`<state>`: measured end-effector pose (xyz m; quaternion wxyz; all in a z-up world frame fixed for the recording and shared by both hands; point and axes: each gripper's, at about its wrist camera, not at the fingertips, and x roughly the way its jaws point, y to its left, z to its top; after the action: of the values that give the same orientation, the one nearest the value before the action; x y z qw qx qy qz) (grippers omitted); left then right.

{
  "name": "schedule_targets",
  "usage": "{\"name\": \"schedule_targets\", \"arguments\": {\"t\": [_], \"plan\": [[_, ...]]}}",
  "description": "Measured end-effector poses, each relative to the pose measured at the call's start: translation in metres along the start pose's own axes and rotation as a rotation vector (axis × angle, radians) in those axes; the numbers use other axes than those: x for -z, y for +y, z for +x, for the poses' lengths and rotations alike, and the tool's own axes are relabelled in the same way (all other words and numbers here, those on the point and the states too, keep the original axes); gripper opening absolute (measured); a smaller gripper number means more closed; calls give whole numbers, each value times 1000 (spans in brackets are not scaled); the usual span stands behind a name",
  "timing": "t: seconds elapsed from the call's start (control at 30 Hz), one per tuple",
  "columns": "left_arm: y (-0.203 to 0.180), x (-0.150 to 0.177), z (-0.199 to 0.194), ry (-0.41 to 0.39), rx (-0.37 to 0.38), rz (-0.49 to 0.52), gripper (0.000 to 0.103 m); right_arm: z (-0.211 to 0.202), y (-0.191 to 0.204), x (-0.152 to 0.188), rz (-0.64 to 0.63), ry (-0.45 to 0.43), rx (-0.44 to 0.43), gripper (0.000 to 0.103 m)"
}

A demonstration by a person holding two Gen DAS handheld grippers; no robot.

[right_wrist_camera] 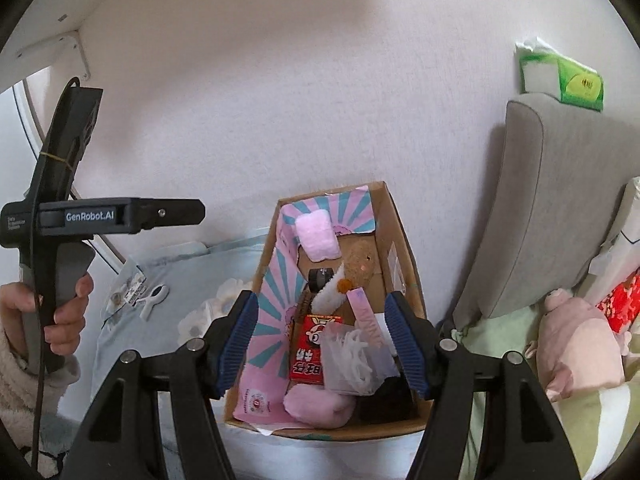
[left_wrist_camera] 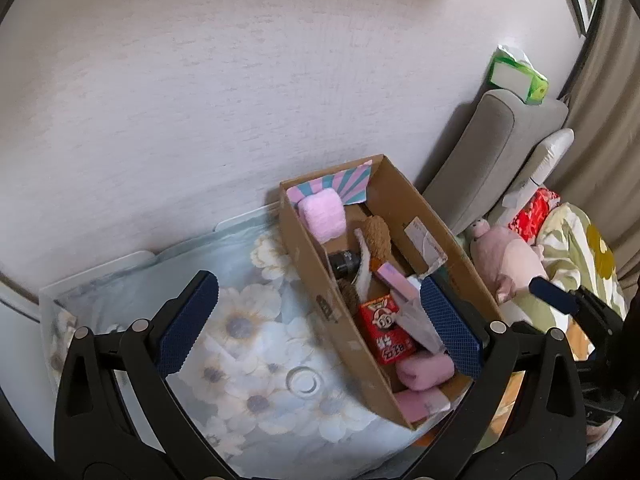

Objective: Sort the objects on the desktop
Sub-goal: 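Open both grippers to drop the scrunchie and clear box into the box, then move both grippers back over the bed toward the white clip and card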

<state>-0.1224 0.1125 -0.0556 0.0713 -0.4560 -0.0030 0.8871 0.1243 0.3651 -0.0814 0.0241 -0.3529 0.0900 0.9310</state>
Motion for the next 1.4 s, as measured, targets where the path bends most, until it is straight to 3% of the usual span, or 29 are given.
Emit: {"name": "schedule_targets", "arguments": {"t": [0.23, 0.4, 0.67, 0.9, 1.0, 1.13, 1.4], "plan": [[16, 13, -21, -26, 8, -1, 101, -16, 17, 4, -18, -79, 58, 62], [35, 24, -35, -39, -29, 9, 101, -27, 35, 3, -43, -119, 87, 62], [105, 42, -67, -68, -73, -98, 101, -30, 67, -7, -67, -100, 15, 62], [183, 66, -95, -84, -194, -214, 101, -23, 92, -16, -95, -94, -58, 62], [217, 82, -110, -100, -218, -285, 101, -17, 108, -16, -129, -65, -72, 62], [245, 103, -121, -115, -237, -330, 101, 7, 135, -13, -201, 40, -106, 62], [282, 148, -84, -7, -166, -442, 101, 72, 180, 8, -320, 250, -103, 62]]}}
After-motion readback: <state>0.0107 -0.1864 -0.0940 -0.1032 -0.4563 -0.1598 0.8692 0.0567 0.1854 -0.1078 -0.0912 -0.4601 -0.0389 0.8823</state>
